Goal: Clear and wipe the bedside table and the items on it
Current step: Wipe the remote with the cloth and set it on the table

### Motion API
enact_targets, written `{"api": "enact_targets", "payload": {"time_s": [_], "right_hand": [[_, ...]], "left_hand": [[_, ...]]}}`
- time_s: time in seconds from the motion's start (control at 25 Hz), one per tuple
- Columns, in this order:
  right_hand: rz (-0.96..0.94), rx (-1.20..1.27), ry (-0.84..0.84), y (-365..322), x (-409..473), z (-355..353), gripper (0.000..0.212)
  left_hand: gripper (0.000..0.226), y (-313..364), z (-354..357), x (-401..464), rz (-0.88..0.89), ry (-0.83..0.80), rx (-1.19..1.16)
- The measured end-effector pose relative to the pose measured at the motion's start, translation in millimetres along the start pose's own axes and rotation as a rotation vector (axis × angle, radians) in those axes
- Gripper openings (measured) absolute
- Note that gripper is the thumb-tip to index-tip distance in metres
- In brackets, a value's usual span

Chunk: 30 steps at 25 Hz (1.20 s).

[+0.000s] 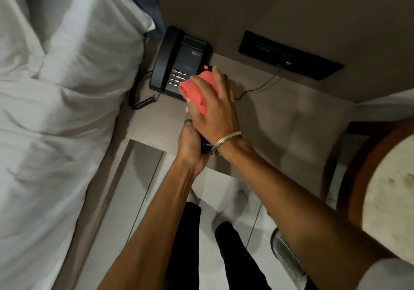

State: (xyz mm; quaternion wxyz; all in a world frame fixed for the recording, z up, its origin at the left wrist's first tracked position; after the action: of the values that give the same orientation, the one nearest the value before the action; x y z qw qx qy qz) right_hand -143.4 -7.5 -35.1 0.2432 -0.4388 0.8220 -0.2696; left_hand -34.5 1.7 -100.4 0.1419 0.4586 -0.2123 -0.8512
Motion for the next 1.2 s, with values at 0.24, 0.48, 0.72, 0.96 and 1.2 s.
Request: {"api": "enact_targets", "payload": {"time_s": [0.24,0.48,0.72,0.96,1.2], "right_hand": [[0.178,0.033,0.028,43.1,14.9,-20.8,0.056],[0.234,0.179,0.111,63.6,-10.5,-40.8,0.047],[0.271,0.217,-0.022,86.6,-90.3,-29.1,0.050],[0.503,0.629,-0.208,167.9,-164.4,-41.4,0.046],[0.743,0.563,0.246,269.9,-213.7,-115.5,0.043]], "left_hand": [[0.067,-27.9,21.3,-8.3,-0.061,-0.101,0.121],[0.072,-39.3,31.6,5.4,-0.051,-0.131,0.159],[0.076,-73.5,56.4,33.0,-0.083,-0.178,0.148],[0.045,-135.0,78.1,49.6,-0.169,-0.205,0.493],[0.030,-216.3,133.8,70.4,-0.172,-0.345,0.892]]}}
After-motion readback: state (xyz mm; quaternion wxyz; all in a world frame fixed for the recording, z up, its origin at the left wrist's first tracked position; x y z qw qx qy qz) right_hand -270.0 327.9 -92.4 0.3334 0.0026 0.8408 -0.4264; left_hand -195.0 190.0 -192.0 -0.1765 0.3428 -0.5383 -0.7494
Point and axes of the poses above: each hand's wrist, its own x-axis towards the middle knuckle, its own z-axis out of the palm, y = z × x, the point moved 8 cm from there along x, towards the middle knuckle, and after that the axes turned 11 degrees about -y, right-handed, at the moved point
